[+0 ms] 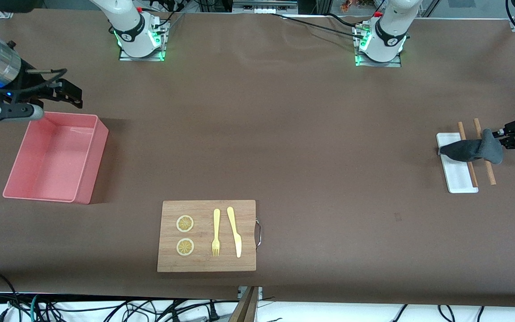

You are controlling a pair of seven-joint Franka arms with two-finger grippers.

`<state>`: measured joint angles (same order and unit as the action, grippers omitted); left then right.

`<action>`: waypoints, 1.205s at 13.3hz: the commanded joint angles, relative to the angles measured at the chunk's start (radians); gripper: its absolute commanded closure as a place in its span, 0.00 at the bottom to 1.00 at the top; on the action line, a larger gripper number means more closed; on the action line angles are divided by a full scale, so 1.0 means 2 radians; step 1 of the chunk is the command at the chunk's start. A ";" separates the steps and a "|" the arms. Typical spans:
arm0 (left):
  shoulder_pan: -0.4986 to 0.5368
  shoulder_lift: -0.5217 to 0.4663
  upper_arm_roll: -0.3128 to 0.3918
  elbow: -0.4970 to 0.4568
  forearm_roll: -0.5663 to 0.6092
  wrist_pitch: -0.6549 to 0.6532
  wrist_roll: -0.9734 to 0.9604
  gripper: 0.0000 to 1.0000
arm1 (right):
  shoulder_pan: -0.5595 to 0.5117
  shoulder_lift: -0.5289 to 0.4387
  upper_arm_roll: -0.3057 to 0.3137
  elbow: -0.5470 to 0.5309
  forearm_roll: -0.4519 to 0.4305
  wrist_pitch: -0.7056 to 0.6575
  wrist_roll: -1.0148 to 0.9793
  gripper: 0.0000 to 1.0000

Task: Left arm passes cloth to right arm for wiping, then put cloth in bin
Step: 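Lift the grey cloth with the left gripper while the right gripper rises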

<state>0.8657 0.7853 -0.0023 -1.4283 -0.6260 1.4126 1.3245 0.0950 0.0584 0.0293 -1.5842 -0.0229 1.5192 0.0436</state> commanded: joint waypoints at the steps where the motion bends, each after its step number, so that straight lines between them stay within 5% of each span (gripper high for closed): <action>1: 0.004 0.004 -0.001 0.022 0.002 -0.014 -0.004 0.95 | -0.001 -0.002 -0.003 0.012 0.001 -0.008 -0.009 0.01; 9: -0.007 -0.035 -0.011 0.085 0.064 -0.085 -0.076 1.00 | -0.001 -0.031 -0.009 0.080 0.006 -0.146 -0.038 0.00; 16: -0.166 -0.184 -0.012 0.082 0.140 -0.127 -0.345 1.00 | -0.009 -0.013 -0.008 -0.025 0.119 -0.021 -0.272 0.01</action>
<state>0.6324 0.4929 -0.0366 -1.2355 -0.3972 1.1654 0.7833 0.0928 0.0377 0.0113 -1.5471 0.1571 1.3959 -0.3553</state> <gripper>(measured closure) 0.956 0.000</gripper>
